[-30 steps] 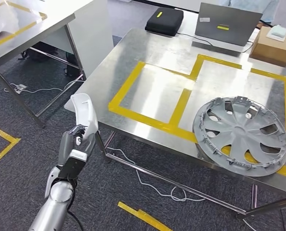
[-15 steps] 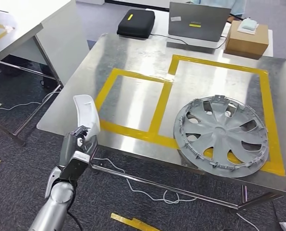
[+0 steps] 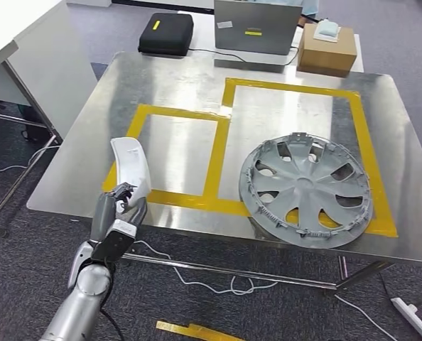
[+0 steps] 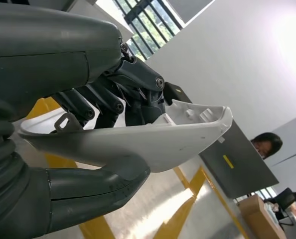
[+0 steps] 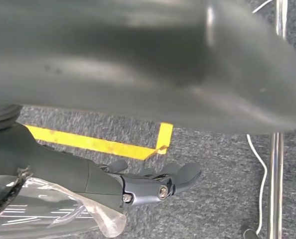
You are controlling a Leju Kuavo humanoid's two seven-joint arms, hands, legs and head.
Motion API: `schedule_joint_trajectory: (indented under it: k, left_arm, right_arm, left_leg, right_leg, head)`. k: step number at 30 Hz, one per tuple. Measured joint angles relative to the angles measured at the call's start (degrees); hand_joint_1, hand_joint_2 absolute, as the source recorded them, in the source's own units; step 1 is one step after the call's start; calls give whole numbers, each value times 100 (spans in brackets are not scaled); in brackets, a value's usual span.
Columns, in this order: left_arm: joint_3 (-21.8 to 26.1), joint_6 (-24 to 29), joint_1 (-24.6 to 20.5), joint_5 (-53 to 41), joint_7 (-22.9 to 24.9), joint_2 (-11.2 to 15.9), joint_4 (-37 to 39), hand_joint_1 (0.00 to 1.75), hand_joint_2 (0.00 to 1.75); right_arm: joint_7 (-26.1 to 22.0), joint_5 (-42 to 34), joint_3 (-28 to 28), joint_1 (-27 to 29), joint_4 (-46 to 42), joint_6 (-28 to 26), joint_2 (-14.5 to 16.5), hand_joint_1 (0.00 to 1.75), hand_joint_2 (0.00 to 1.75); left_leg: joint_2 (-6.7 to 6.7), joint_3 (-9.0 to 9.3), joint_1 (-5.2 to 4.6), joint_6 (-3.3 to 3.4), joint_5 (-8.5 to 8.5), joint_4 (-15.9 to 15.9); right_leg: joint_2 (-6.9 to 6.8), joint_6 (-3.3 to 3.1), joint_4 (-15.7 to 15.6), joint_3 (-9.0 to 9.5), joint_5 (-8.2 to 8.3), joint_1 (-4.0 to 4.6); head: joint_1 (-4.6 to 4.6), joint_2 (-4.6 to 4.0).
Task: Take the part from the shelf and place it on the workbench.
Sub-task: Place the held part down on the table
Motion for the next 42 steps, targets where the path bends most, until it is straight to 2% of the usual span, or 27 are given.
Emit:
schedule_joint_trajectory:
  k: [1, 2, 4, 6, 8, 9, 10, 11, 12, 14, 15, 16, 17, 20, 23, 26, 32, 42]
  left_arm:
    - [-1, 9, -44, -59, 72, 4, 20, 175, 175]
    - [-2, 17, -99, -125, 163, 8, 53, 175, 175]
    - [-4, 33, -235, -279, 396, 9, 164, 175, 175]
    - [-5, 74, -391, -451, 607, 14, 323, 175, 175]
    - [-2, 139, -551, -635, 775, 42, 539, 175, 175]
    - [2, 176, -627, -735, 851, 61, 673, 175, 175]
    - [7, 213, -699, -835, 920, 81, 810, 175, 175]
    - [12, 251, -767, -934, 981, 98, 933, 175, 175]
    - [16, 298, -836, -1043, 1047, 112, 1051, 175, 175]
    - [21, 405, -1024, -1303, 1224, 137, 1281, 175, 175]
    - [22, 464, -1159, -1479, 1343, 148, 1429, 175, 175]
    - [21, 520, -1312, -1685, 1484, 158, 1598, 175, 175]
    - [20, 569, -1459, -1898, 1629, 164, 1769, 175, 175]
    - [17, 641, -1823, -2477, 2059, 185, 2286, 175, 175]
    - [5, 638, -2152, -2903, 2361, 218, 2851, 175, 175]
    - [-16, 637, -2372, -3114, 2472, 231, 3234, 175, 175]
    - [-37, 638, -2538, -3192, 2498, 249, 3590, 175, 175]
    - [-124, 497, -2685, -3595, 2699, 261, 3967, 175, 175]
  right_arm:
    - [0, 10, 1, -14, 1, 0, 1, 0, 0]
    - [0, 23, 1, -23, 1, 1, 1, 0, 0]
    - [1, 49, 2, -19, 2, 1, 2, 0, 0]
    - [1, 79, 1, -18, 2, 3, 7, 0, 0]
    - [1, 107, -1, -44, 2, 7, 11, 0, 0]
    - [1, 120, -1, -58, 2, 9, 11, 0, 0]
    - [1, 131, -1, -67, 2, 11, 11, 0, 0]
    - [2, 139, -1, -69, 2, 12, 11, 0, 0]
    - [3, 147, -1, -68, 2, 13, 11, 0, 0]
    - [5, 161, -1, -68, 9, 25, 17, 0, 0]
    - [6, 173, -1, -75, 15, 35, 23, 0, 0]
    - [8, 190, -1, -85, 22, 49, 29, 0, 0]
    - [11, 210, 0, -95, 27, 65, 33, 0, 0]
    - [32, 261, 5, -105, 36, 113, 35, 0, 0]
    - [55, 291, 17, -115, 49, 139, 46, 0, 0]
    - [65, 295, 21, -117, 54, 146, 52, 0, 0]
    - [75, 295, 21, -104, 56, 146, 55, 0, 0]
    - [95, 319, 21, -91, 72, 172, 72, 0, 0]
  left_leg:
    - [45, 12, -18, -25, -15, 7]
    - [88, 17, -35, -50, -23, 11]
    - [149, 30, -32, -103, -47, 17]
    - [-44, -39, -2, -166, -209, 218]
    - [-308, -332, 23, -208, -548, 866]
    - [-357, -526, 27, -218, -704, 1265]
    - [-373, -680, 28, -221, -775, 1558]
    - [-377, -754, 28, -215, -736, 1665]
    - [-379, -734, 28, -200, -591, 1564]
    - [-406, -467, 21, -139, -131, 864]
    - [-429, -329, 13, -106, 35, 509]
    - [-449, -233, 5, -81, 122, 249]
    - [-465, -195, 1, -80, 136, 117]
    - [-470, -189, -5, -118, 129, 40]
    - [-474, -194, -15, -94, 135, 41]
    - [-474, -193, -22, -76, 136, 43]
    - [-474, -193, -31, -60, 138, 47]
    - [-473, -187, -17, -61, 145, 46]
  right_leg:
    - [-67, -31, -190, 101, 43, 20]
    - [-76, -63, -240, 125, 28, 39]
    - [50, -133, -248, 115, 50, 28]
    - [146, -201, -267, 122, 73, -3]
    - [236, -244, -274, 129, 82, -21]
    - [286, -255, -273, 130, 82, -19]
    - [336, -260, -271, 134, 80, -15]
    - [382, -262, -269, 139, 79, -10]
    - [424, -262, -265, 146, 77, -5]
    - [481, -251, -256, 159, 69, 0]
    - [496, -236, -245, 149, 64, 11]
    - [504, -213, -236, 128, 65, 16]
    - [506, -205, -224, 103, 61, 24]
    - [503, -218, -226, 75, 70, 25]
    - [495, -192, -264, 90, 95, 17]
    - [497, -165, -285, 101, 112, 10]
    - [496, -136, -290, 100, 121, 0]
    - [496, -136, -281, 95, 121, 16]
  head:
    - [-3, 0]
    - [-8, 0]
    - [-11, 0]
    - [-24, 0]
    - [-44, 0]
    - [-45, 0]
    - [-47, 0]
    - [-46, 0]
    - [-47, 0]
    - [-47, 0]
    - [-45, 0]
    - [-44, 0]
    - [-38, 0]
    - [-37, 0]
    - [-37, 0]
    - [-37, 0]
    - [-38, 0]
    - [-40, 0]
